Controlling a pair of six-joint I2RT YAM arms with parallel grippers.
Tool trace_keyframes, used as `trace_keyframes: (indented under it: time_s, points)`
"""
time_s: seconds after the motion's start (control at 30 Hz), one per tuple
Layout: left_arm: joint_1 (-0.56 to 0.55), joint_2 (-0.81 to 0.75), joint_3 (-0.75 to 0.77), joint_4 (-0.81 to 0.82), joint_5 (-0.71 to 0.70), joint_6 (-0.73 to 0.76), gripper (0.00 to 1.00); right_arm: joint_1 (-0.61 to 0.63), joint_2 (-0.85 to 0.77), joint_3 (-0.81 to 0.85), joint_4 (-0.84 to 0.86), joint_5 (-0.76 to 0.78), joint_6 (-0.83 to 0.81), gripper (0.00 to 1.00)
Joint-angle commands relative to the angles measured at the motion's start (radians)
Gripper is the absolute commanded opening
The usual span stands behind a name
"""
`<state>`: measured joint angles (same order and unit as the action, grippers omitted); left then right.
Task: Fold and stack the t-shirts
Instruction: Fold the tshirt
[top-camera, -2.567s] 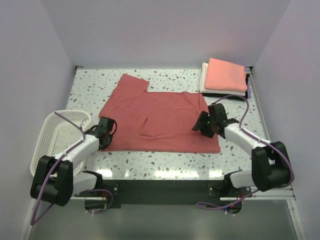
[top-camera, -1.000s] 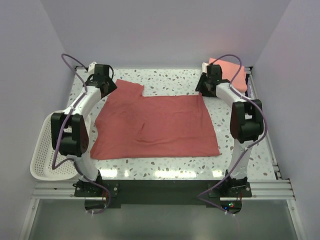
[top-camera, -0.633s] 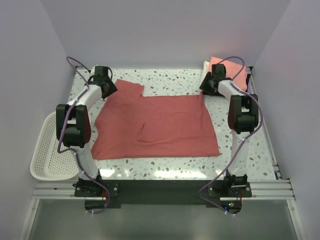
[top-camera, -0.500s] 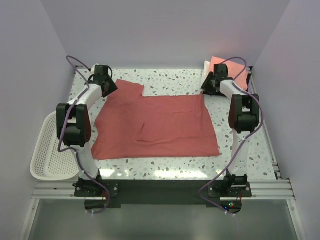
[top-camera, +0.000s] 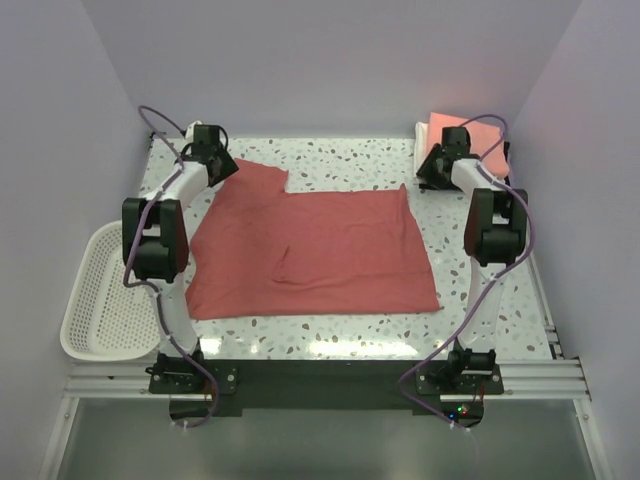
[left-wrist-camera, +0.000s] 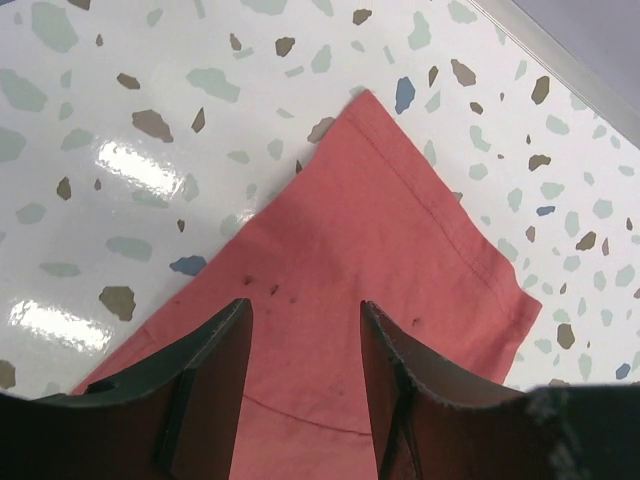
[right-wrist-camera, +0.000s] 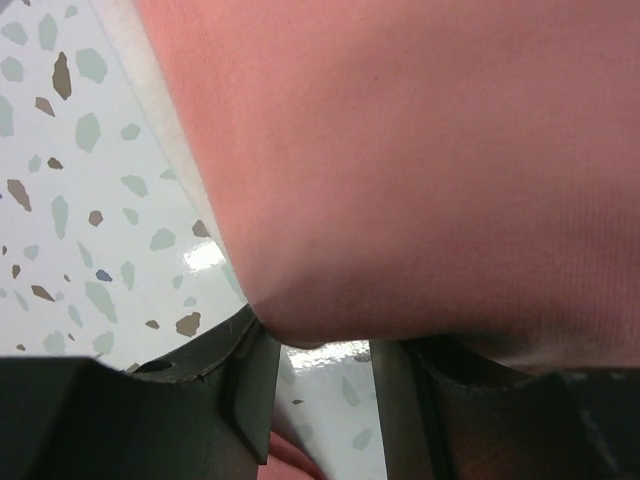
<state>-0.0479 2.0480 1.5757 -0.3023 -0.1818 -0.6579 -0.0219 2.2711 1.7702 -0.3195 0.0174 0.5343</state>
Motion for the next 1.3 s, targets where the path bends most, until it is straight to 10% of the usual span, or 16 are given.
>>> trace_keyframes:
  time_s: [0.0,0.6,1.27]
  points:
    - [-0.001,0.043,0.081,0.048,0.005,0.047,0.53,-0.033,-0.054,-0.018,-0.007,0.052,-0.037,0.43]
    - [-0.001,0.323,0.358,0.121,0.012,0.250,0.57,-0.019,-0.257,-0.175,0.180,-0.175,-0.008,0.45]
    - [-0.001,0.426,0.437,0.075,0.088,0.245,0.26,0.014,-0.209,-0.137,0.120,-0.157,-0.094,0.45]
